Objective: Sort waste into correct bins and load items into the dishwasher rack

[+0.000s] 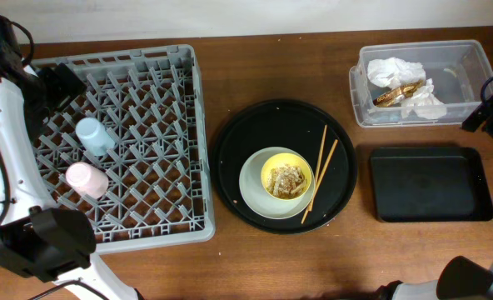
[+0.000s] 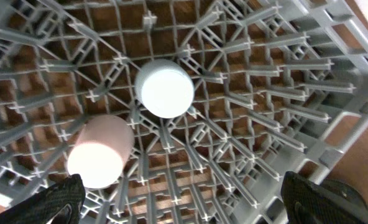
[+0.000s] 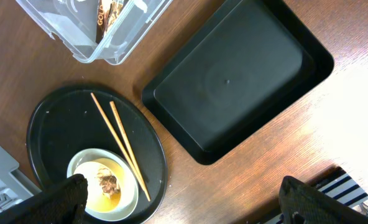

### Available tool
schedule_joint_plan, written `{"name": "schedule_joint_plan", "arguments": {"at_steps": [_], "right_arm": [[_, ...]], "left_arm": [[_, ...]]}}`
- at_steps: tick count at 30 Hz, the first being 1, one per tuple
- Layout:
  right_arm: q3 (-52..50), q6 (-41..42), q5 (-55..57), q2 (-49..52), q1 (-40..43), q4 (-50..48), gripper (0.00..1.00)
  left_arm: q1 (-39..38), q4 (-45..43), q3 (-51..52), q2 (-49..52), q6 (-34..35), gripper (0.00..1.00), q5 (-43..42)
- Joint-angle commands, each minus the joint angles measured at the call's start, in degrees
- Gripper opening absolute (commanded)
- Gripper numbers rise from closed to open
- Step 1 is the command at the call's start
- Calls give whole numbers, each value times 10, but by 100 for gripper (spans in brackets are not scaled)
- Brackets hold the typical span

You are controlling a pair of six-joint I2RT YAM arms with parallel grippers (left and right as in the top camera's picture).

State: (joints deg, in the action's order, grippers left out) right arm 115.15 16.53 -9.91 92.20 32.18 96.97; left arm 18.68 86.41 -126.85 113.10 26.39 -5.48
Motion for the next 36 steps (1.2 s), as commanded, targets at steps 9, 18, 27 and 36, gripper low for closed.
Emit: {"name": "schedule_joint_plan", "arguments": {"at_steps": [9, 18, 27, 36], "right_arm": [[1, 4, 5, -6, 1, 3, 99], [1, 4, 5, -6, 1, 3, 99], [1, 4, 5, -6, 1, 2, 99], [1, 4, 5, -6, 1, 2, 99]], "left_arm": [[-191, 100, 10, -4, -196, 99, -289], [-472, 28, 12, -1, -189, 99, -165], [-679, -4, 12, 92, -52, 48, 96], [-723, -11, 11, 175, -52, 50, 94]]}}
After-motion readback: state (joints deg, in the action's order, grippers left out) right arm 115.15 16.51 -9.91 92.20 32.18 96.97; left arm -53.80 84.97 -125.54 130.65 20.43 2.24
